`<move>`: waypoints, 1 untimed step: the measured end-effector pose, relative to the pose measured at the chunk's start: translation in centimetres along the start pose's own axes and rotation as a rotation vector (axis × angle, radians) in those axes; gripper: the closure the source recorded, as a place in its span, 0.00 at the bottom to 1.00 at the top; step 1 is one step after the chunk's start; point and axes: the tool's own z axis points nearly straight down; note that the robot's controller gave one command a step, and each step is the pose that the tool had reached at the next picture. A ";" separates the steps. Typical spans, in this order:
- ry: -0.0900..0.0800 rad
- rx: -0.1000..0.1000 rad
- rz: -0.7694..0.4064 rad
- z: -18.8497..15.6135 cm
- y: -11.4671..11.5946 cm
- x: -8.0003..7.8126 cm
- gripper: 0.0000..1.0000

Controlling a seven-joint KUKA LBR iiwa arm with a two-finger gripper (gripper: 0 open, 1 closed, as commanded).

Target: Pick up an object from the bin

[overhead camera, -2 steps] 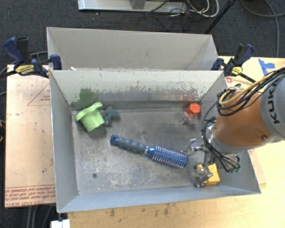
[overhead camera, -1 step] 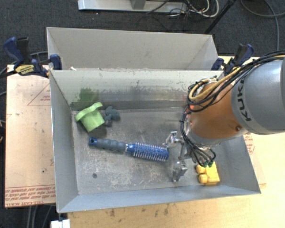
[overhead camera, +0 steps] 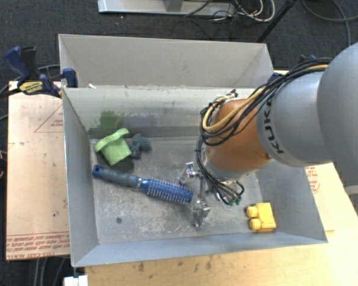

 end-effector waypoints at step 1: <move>0.003 -0.002 0.093 0.1 5.5 -4.3 0.00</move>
Offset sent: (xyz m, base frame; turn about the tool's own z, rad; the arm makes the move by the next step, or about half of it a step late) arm 0.0254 0.0620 -0.0050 0.0970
